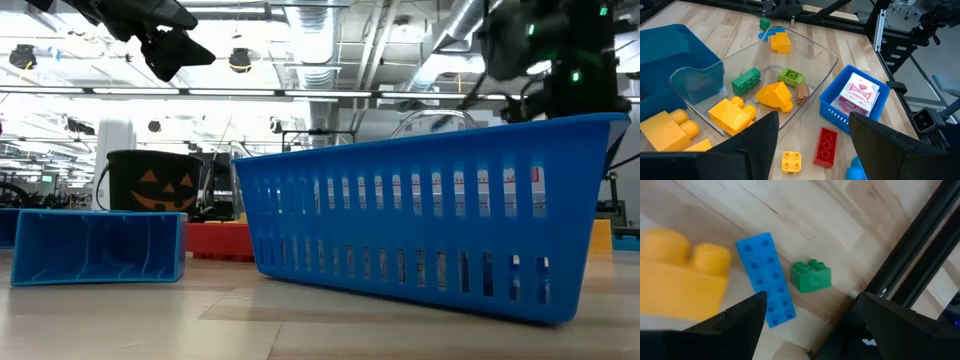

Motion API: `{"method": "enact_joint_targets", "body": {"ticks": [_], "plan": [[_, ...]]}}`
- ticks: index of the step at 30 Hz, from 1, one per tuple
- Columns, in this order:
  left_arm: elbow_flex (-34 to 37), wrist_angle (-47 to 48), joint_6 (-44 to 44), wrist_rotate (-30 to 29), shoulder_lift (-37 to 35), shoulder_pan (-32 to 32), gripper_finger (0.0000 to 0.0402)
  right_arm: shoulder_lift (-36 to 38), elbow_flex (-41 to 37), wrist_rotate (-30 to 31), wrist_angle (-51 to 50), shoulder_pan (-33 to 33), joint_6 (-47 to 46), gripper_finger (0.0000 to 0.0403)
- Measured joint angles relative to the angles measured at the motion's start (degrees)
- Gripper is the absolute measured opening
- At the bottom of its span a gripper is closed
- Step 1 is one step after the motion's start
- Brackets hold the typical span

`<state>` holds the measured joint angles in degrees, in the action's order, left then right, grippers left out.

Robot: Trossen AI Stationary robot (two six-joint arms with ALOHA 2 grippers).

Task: Pick & Place Toys
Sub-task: Put the green game piece block into the transparent bin

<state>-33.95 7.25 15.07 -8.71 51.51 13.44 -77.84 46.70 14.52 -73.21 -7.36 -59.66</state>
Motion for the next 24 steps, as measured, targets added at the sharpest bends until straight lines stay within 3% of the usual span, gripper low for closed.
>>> {"method": "enact_joint_targets", "body": {"ticks": [11, 24], "plan": [[0.0, -0.07, 0.0, 0.0, 0.0, -0.01, 0.0237, 0.02, -9.09, -2.69, 9.12, 8.14, 9.29, 0.0317], [0.0, -0.04, -0.02, 0.0, 0.0, -0.01, 0.0237, 0.19, -14.53, -4.54, 16.0, 11.63, 13.78, 0.0317]]}}
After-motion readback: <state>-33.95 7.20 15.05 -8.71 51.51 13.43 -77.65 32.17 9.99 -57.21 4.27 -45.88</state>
